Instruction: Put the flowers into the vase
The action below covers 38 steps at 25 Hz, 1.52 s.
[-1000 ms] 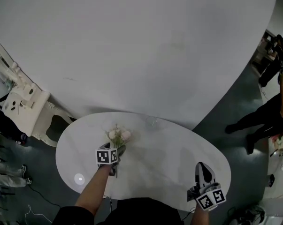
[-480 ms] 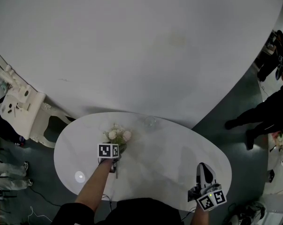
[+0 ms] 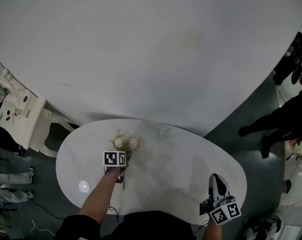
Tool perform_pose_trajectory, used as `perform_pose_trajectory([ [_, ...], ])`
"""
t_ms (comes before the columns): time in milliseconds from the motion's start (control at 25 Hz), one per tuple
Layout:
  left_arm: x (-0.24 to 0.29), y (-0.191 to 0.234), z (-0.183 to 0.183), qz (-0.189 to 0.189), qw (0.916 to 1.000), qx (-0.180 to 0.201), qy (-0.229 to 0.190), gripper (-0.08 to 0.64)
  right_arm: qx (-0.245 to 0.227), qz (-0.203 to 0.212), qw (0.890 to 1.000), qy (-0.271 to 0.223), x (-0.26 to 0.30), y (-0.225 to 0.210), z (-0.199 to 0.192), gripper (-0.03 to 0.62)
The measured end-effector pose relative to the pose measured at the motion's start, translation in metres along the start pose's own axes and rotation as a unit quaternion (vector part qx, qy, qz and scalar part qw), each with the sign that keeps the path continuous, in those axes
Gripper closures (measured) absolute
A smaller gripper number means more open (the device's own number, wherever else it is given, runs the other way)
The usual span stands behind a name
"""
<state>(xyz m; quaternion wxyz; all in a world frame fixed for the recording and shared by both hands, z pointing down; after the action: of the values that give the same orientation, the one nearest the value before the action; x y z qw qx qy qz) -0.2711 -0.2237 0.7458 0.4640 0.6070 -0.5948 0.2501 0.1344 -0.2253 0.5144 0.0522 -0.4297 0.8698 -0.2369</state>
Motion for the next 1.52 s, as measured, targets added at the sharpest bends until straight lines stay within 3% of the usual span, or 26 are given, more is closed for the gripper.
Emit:
perform_pose_trajectory([
  [280, -0.003, -0.005, 0.002, -0.029, 0.9996, 0.003, 0.001, 0.401, -0.001, 0.002, 1.0, 0.005, -0.001, 0.003, 0.0, 0.571],
  [360, -0.004, -0.004, 0.003, -0.03, 0.9995, 0.004, -0.002, 0.448, -0.001, 0.003, 1.0, 0.005, 0.002, 0.004, -0.002, 0.571],
  [880, -0.034, -0.01, 0.032, -0.042, 0.9954, 0.02, -0.084, 0.457, -0.009, 0.021, 1.0, 0.0, -0.001, 0.016, 0.003, 0.571],
  [1200, -0.063, -0.038, 0.058, -0.076, 0.9801, 0.059, -0.173, 0.459, -0.028, 0.031, 0.999, -0.009, 0.0, 0.022, 0.012, 0.571],
  [1320, -0.077, -0.052, 0.065, -0.097, 0.9687, 0.081, -0.214, 0.459, -0.04, 0.035, 0.999, -0.01, 0.0, 0.028, 0.014, 0.571],
  [1520, -0.104, -0.072, 0.08, -0.1, 0.9535, 0.108, -0.263, 0.459, -0.055, 0.045, 0.997, -0.019, 0.0, 0.039, 0.021, 0.571],
])
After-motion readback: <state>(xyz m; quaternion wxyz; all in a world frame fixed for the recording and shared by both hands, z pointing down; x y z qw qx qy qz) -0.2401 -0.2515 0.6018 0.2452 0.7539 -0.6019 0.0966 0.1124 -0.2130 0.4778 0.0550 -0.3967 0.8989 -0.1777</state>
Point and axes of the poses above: the fingertips, and each gripper's own axes: x forward along the fingers, y to its left, z out of its top, the point moved 2 cm from there along -x, backward along the fingers, and after that the axes turned 4 degrees about x, right-handed, at the moved point
